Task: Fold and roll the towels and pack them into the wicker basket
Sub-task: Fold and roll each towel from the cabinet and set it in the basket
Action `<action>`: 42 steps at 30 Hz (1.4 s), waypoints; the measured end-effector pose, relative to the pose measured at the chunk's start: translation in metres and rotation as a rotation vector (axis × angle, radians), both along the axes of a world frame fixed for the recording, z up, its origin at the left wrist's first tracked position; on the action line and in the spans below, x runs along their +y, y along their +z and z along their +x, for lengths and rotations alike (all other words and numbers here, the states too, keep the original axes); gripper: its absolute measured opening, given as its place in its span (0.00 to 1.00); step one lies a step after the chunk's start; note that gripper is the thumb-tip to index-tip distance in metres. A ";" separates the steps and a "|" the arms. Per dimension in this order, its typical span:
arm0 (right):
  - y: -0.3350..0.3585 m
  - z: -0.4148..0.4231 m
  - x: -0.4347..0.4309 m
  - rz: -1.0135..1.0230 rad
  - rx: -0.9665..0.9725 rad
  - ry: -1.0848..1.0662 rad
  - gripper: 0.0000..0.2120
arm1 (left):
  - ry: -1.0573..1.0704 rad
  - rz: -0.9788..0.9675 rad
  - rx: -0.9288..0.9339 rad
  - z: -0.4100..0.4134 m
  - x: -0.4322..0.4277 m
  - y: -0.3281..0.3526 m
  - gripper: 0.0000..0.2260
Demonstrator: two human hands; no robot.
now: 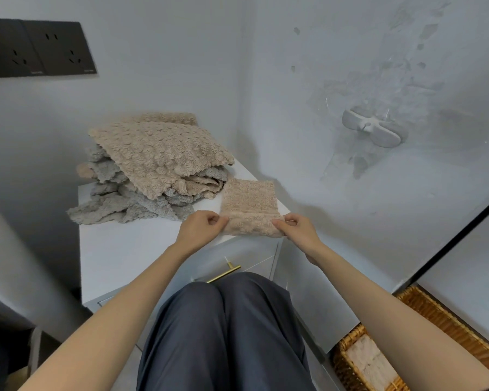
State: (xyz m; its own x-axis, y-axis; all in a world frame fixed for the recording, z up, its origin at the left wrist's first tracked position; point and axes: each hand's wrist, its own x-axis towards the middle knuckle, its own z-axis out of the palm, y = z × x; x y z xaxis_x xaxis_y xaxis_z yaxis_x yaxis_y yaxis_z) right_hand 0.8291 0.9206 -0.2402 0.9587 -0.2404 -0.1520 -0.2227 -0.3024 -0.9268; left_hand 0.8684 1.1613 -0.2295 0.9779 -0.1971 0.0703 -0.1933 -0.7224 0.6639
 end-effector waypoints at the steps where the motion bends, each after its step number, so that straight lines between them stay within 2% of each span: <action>1: -0.001 0.001 0.002 0.050 0.019 -0.038 0.11 | 0.026 0.008 0.015 0.002 -0.003 0.000 0.20; 4: -0.001 0.003 0.010 0.192 0.045 -0.148 0.13 | 0.090 0.006 0.037 0.003 -0.010 0.000 0.19; 5: 0.000 0.001 0.013 0.130 0.026 -0.177 0.13 | 0.105 0.008 0.044 0.003 -0.012 0.000 0.19; 7: 0.003 -0.004 0.019 -0.231 -0.107 -0.181 0.12 | 0.117 0.011 0.056 0.004 -0.014 0.001 0.19; 9: 0.005 -0.011 0.025 -0.595 -0.387 -0.105 0.09 | 0.115 0.020 0.062 0.004 -0.014 0.001 0.21; 11: 0.008 -0.016 0.035 -0.820 -0.689 0.093 0.13 | 0.109 0.038 0.069 0.005 -0.014 0.002 0.21; 13: 0.004 -0.017 0.047 -0.989 -0.826 0.290 0.18 | 0.110 0.056 0.077 0.006 -0.015 0.003 0.21; 17: -0.014 -0.015 0.054 -1.110 -0.576 0.473 0.27 | 0.116 0.070 0.095 0.010 -0.015 0.005 0.22; 20: -0.022 -0.012 0.042 -1.209 -0.540 0.514 0.30 | 0.132 0.111 0.056 0.008 -0.016 0.006 0.23; 22: -0.020 -0.014 0.034 -1.214 -0.580 0.473 0.31 | 0.159 0.133 0.028 0.007 -0.017 0.005 0.20; 25: -0.019 -0.017 0.024 -1.220 -0.643 0.371 0.34 | 0.174 0.104 -0.108 0.006 -0.015 0.003 0.09; 28: -0.018 -0.015 0.022 -1.234 -0.671 0.347 0.35 | -0.054 0.070 -0.394 0.006 -0.013 -0.002 0.05; 30: -0.017 -0.014 0.024 -1.239 -0.680 0.320 0.33 | -0.197 0.114 -0.468 0.005 -0.011 -0.003 0.07; 33: -0.015 -0.012 0.025 -1.199 -0.701 0.303 0.30 | -0.260 0.207 -0.429 0.004 -0.005 -0.006 0.13; 37: -0.010 -0.010 0.018 -0.993 -0.669 0.367 0.21 | -0.305 0.342 -0.337 0.006 0.007 -0.009 0.19; 42: -0.004 -0.004 0.004 -0.678 -0.436 0.344 0.13 | -0.257 0.250 -0.240 0.011 0.004 -0.007 0.18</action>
